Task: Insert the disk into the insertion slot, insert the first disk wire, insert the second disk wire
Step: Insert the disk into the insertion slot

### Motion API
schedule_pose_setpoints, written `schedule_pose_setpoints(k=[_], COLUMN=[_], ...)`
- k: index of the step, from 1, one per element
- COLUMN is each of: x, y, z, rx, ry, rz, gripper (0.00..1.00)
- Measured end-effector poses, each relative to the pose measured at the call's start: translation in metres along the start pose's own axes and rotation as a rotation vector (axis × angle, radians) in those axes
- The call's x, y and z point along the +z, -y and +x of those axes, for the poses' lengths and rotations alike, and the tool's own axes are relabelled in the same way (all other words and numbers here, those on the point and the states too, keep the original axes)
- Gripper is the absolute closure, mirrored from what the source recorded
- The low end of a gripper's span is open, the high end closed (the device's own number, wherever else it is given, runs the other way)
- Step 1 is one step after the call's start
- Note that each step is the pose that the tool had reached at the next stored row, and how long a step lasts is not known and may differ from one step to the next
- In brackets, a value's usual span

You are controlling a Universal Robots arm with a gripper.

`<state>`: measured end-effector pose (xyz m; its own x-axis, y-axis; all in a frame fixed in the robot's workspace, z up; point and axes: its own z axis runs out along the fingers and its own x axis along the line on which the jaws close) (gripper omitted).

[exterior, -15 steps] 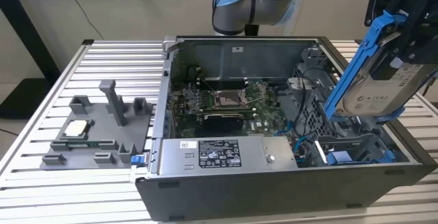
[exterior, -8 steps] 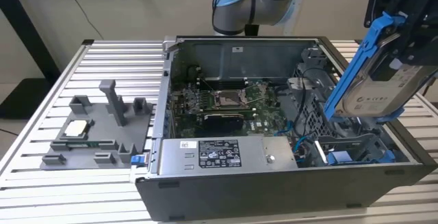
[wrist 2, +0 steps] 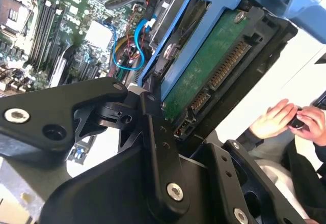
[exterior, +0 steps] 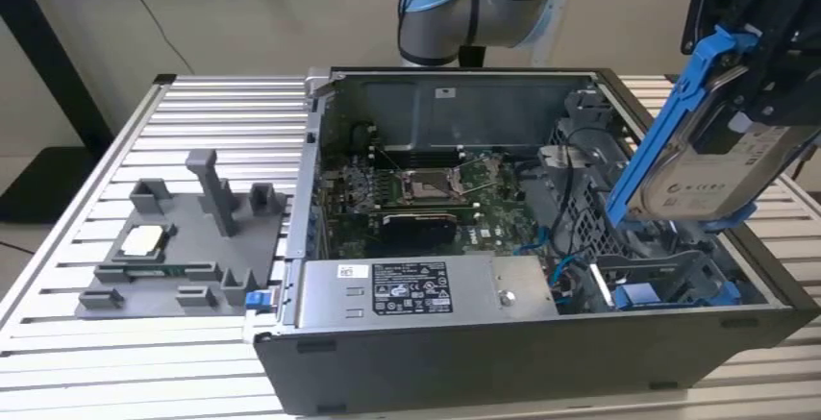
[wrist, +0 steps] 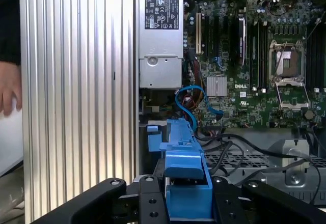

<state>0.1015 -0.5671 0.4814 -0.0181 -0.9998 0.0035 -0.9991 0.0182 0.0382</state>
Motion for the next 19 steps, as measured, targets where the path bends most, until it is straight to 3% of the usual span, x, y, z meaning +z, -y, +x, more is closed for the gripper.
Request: schedule_pose_setpoints(k=[19], x=[0.0046], y=[0.0007], z=[0.0000], rx=[0.000], ry=[-0.0001], rz=[0.0000], gripper=[0.67])
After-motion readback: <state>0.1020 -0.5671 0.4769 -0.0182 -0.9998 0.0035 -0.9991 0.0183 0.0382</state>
